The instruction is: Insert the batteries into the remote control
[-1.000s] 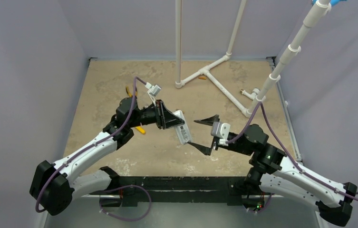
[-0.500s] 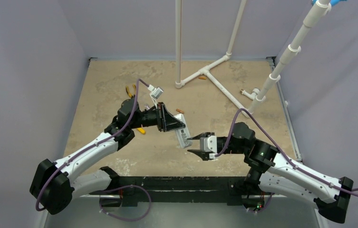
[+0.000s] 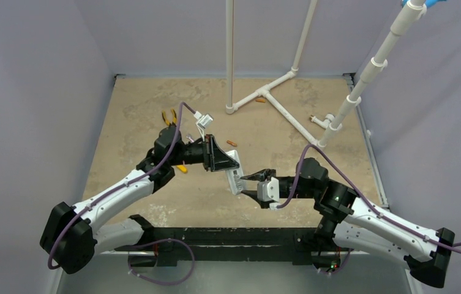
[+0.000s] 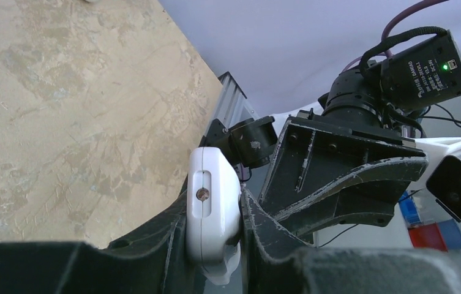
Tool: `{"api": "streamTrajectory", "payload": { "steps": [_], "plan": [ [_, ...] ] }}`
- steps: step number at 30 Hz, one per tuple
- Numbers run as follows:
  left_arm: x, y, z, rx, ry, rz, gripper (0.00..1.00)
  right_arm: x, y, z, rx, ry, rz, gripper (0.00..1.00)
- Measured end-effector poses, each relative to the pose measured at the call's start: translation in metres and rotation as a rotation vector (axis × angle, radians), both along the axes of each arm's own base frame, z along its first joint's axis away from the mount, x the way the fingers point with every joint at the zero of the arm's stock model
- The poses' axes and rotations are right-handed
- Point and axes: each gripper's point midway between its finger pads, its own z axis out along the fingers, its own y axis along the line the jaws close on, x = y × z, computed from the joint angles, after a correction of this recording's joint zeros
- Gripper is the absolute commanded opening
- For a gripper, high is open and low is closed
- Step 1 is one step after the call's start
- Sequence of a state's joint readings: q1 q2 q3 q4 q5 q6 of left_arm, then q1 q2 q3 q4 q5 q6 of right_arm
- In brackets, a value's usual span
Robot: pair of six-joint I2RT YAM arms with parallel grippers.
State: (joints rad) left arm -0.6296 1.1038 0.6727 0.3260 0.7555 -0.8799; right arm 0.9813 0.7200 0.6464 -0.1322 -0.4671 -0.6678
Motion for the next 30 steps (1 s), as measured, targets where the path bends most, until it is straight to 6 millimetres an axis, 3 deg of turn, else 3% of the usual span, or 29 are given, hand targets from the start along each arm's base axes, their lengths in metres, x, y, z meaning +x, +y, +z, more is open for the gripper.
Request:
{"api": "streamTrajectory", "payload": {
  "steps": [14,30],
  "plan": [
    [0.002,-0.005,-0.008,0.0,0.121,-0.003,0.0,-0.002,0.002,-0.001,0.007,-0.067,0.037,0.4],
    [0.004,-0.007,-0.012,0.002,0.147,-0.001,0.0,0.002,0.003,-0.006,-0.014,-0.105,0.042,0.4]
  ]
}}
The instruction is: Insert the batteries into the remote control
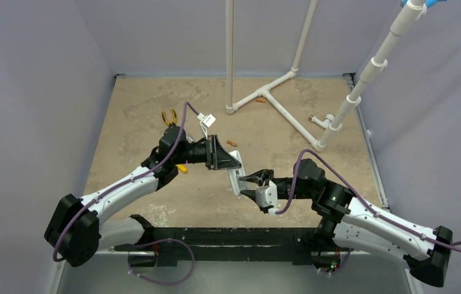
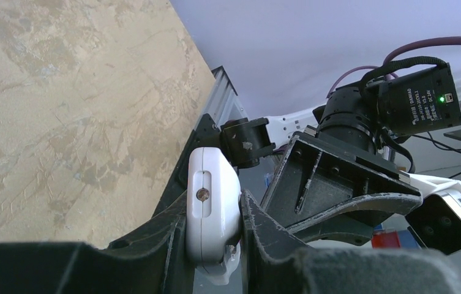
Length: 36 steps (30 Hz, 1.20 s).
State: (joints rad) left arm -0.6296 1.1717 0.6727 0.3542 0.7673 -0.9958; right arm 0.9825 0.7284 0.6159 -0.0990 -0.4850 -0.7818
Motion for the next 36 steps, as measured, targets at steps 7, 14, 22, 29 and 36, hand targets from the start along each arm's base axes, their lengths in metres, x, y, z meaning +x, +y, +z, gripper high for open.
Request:
{"api": "streamTrajectory", "payload": {
  "steps": [7,14,22,29,36],
  "plan": [
    [0.001,-0.001,-0.003,0.005,0.007,0.0,0.0,0.002,0.0,-0.005,-0.02,-0.013,-0.001,0.4],
    [0.003,-0.003,-0.007,0.009,0.025,-0.001,0.0,0.007,-0.003,-0.009,-0.045,-0.038,-0.029,0.4],
    [0.008,-0.006,-0.011,0.005,0.032,-0.001,0.0,0.012,-0.006,-0.013,-0.066,-0.056,-0.052,0.41],
    [0.009,-0.007,-0.012,0.003,0.045,0.001,0.0,0.013,-0.008,-0.012,-0.057,-0.071,-0.063,0.4],
    [0.01,-0.008,-0.014,0.002,0.053,0.002,0.0,0.014,-0.011,-0.01,-0.035,-0.094,-0.08,0.41]
  ]
}}
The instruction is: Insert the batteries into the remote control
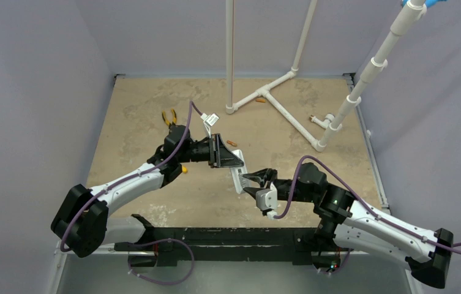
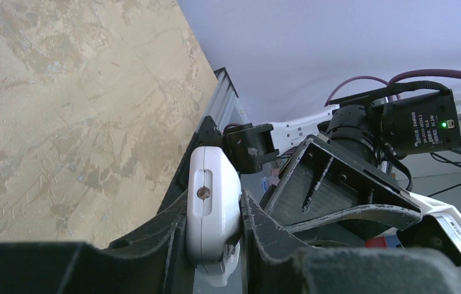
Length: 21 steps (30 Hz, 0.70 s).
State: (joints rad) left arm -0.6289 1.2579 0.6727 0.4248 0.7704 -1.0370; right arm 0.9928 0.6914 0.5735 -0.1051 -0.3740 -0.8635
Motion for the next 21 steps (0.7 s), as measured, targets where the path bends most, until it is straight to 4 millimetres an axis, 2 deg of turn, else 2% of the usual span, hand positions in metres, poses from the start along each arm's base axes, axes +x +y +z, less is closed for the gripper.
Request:
{"api": "streamTrajectory", "payload": {
  "steps": [10,14,21],
  "plan": [
    [-0.002,0.0,-0.003,0.006,0.012,-0.013,0.0,0.008,-0.002,0.015,0.051,-0.049,-0.042,0.41],
    [-0.002,0.0,-0.005,0.011,0.019,-0.012,0.0,0.007,-0.003,0.019,0.062,-0.054,-0.038,0.46],
    [-0.003,0.0,-0.006,0.017,0.026,-0.012,0.0,-0.007,-0.002,0.005,0.02,-0.007,0.027,0.47]
  ]
}}
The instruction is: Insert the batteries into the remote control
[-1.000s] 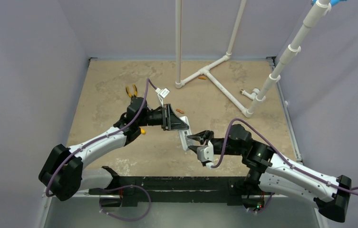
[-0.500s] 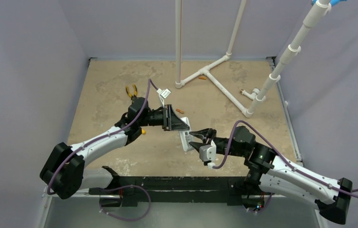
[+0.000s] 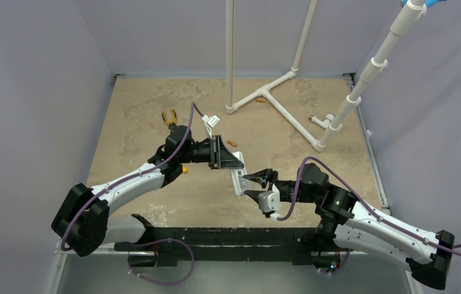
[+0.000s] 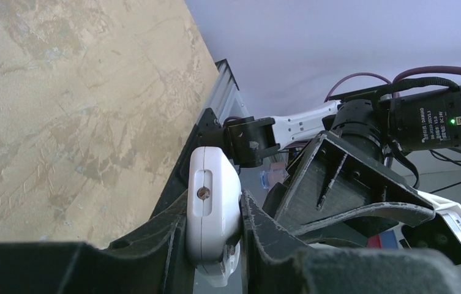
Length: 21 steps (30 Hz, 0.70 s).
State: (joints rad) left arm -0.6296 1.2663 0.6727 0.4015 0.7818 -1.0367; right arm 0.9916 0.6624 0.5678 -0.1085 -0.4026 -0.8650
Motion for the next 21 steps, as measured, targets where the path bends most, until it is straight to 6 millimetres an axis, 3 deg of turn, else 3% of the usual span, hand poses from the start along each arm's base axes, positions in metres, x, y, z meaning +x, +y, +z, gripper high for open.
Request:
{"api": "streamTrajectory", "payload": {
  "steps": [21],
  "plan": [
    [0.0003,0.0,0.0001,0.0,0.0,0.002,0.0,0.0039,0.0029,-0.0114,-0.038,0.012,-0.006,0.47]
  ]
}}
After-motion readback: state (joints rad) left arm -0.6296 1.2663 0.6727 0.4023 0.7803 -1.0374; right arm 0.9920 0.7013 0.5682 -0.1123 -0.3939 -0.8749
